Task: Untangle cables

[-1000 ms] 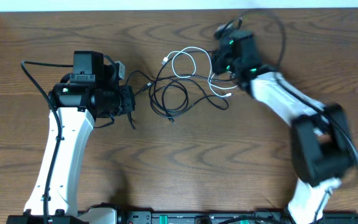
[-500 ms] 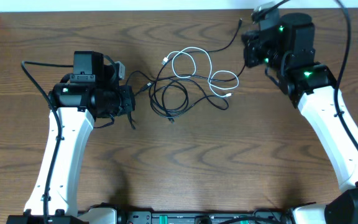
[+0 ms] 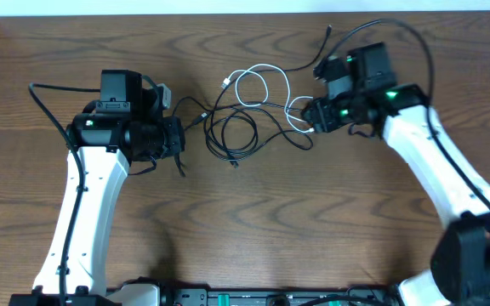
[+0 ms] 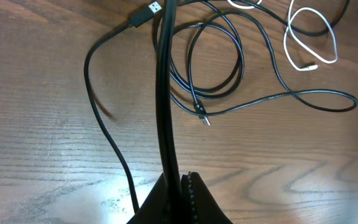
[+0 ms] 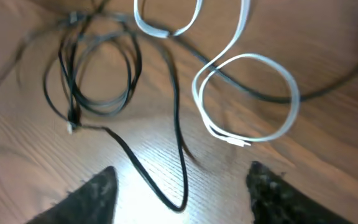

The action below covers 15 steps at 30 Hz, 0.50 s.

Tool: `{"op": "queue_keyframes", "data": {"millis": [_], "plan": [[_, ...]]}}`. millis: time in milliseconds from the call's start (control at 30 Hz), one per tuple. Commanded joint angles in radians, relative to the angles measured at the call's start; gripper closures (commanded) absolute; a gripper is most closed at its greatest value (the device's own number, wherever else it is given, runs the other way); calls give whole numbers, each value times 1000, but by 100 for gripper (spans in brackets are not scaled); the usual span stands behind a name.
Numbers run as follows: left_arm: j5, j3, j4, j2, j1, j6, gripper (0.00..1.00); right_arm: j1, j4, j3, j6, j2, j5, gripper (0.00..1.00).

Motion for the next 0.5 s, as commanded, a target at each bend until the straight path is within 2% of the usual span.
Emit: {"op": "queue_keyframes", "data": {"millis": [0,67,267,467], "plan": [[-6,4,-6,3,0,5,92,37,19,3,-179,89,-11,25],[-6,4,-10,3,0,5,92,47,46,3,-188,132,-8,25],[-6,4,-14,3,0,5,92,53,153,3,-187,240,16,40],[-6,4,-14,3,0,5,92,53,175,3,-183,299,19,42]]}}
